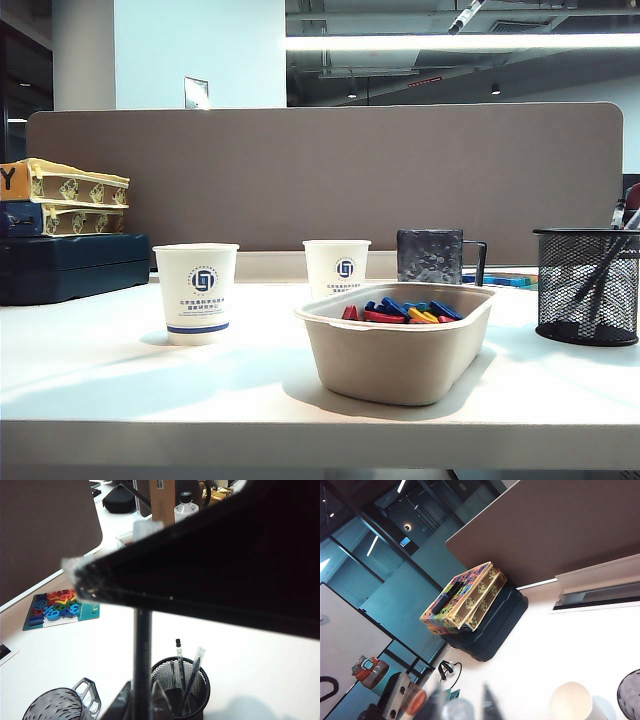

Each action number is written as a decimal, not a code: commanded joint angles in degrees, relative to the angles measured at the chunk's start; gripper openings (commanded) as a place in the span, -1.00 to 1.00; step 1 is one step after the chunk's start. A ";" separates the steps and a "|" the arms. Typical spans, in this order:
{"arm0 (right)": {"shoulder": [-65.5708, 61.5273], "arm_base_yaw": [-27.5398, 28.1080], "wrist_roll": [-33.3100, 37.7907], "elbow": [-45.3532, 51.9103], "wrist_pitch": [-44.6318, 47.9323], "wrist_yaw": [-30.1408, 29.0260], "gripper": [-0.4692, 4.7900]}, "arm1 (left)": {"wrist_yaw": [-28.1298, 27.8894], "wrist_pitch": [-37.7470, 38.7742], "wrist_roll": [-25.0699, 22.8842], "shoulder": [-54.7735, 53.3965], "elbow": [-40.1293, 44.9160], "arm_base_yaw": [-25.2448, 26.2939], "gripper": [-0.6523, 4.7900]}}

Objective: Pick up one pen and put it in the pen container.

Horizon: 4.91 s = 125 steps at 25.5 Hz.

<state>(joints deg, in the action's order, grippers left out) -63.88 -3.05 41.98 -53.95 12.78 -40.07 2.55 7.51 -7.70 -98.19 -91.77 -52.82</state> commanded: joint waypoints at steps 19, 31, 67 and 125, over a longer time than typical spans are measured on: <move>-0.09 -0.02 -1.09 -0.31 1.20 0.52 -0.83 | 0.04 -0.76 -0.35 0.26 -0.33 -0.09 -0.69; -0.09 0.02 -4.92 -0.31 1.22 1.86 -0.83 | -2.75 -0.68 -2.84 0.26 -0.33 0.28 -0.65; -2.97 5.20 -28.79 -0.28 -6.10 10.93 -0.83 | -6.80 16.52 -2.67 5.40 -0.26 9.55 -0.07; -23.78 5.14 -40.57 -0.22 -9.46 20.87 -0.78 | -5.99 22.82 -0.44 8.87 -0.26 18.23 -0.07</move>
<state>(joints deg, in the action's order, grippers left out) -87.88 2.11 1.76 -53.93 3.29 -19.25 -3.53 30.98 -8.12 -89.65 -91.70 -34.54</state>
